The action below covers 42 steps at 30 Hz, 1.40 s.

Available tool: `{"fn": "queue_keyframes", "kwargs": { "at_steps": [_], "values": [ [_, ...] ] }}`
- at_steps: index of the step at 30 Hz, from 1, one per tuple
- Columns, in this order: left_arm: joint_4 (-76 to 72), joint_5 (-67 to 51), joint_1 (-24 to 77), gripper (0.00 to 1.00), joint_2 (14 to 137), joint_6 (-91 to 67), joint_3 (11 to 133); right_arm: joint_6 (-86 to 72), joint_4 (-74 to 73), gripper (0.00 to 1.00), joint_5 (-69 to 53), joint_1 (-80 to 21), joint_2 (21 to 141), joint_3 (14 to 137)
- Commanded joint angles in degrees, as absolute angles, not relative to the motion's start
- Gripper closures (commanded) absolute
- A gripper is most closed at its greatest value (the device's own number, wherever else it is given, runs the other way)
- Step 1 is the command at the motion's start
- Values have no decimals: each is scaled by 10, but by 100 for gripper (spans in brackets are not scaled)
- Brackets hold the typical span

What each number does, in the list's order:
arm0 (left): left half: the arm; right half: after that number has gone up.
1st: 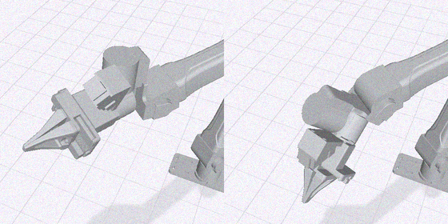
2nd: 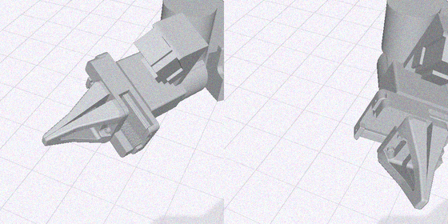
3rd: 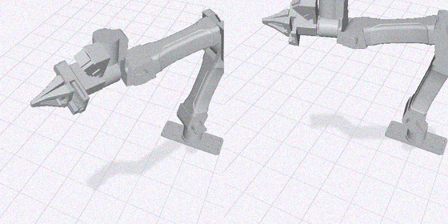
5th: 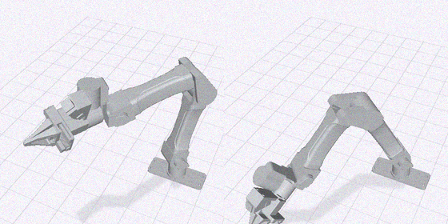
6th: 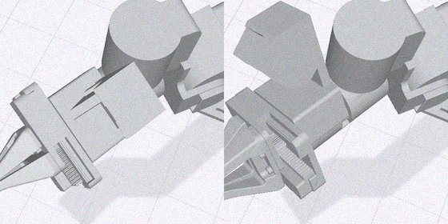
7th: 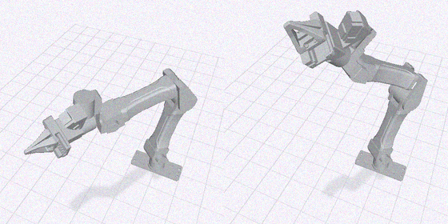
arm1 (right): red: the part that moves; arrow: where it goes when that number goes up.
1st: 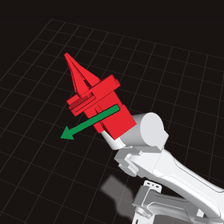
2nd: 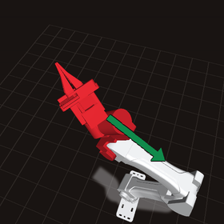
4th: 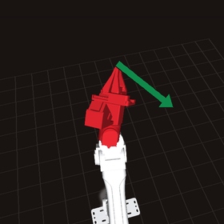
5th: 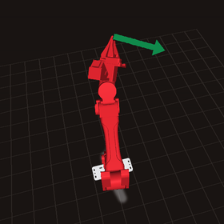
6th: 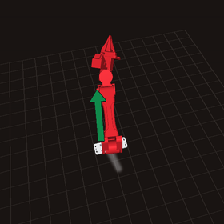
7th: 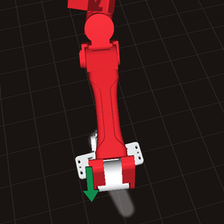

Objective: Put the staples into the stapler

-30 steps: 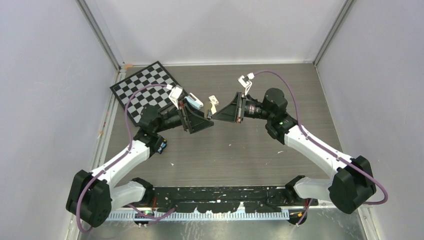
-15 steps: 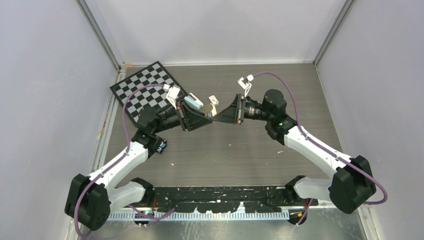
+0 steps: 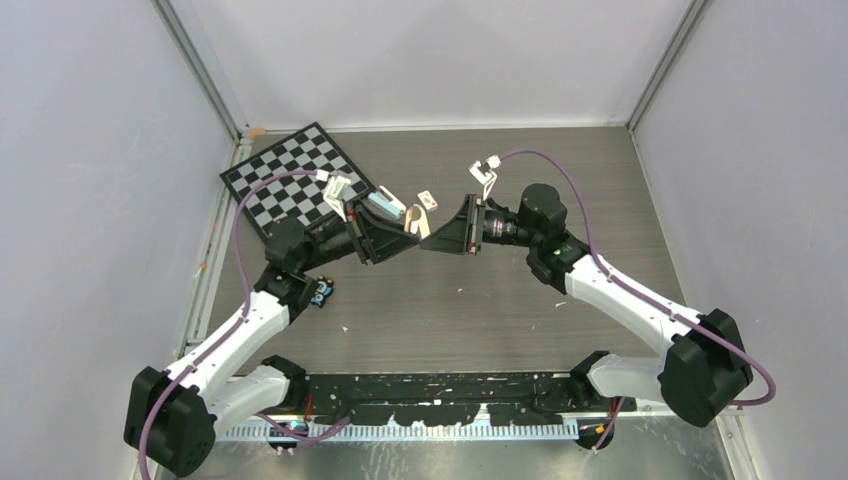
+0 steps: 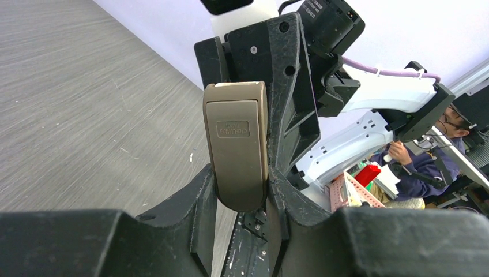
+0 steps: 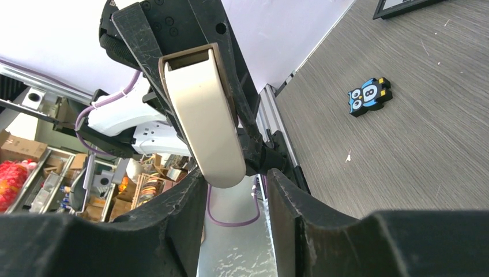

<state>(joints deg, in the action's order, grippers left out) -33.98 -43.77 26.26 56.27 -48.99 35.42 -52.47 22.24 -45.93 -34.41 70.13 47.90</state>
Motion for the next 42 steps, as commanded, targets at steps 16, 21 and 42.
{"fn": "queue_keyframes", "kwargs": {
  "at_steps": [16, 21, 42],
  "values": [
    [-284, -429, 261, 100, 526, -475, 325, -475, 284, 80, -316, -344, 647, 436],
    [-284, -430, 262, 100, 516, -477, 321, -475, 294, 77, -325, -344, 652, 432],
    [-257, -465, 262, 100, 546, -481, 312, -442, 308, 76, -271, -332, 665, 434]
  ]
}}
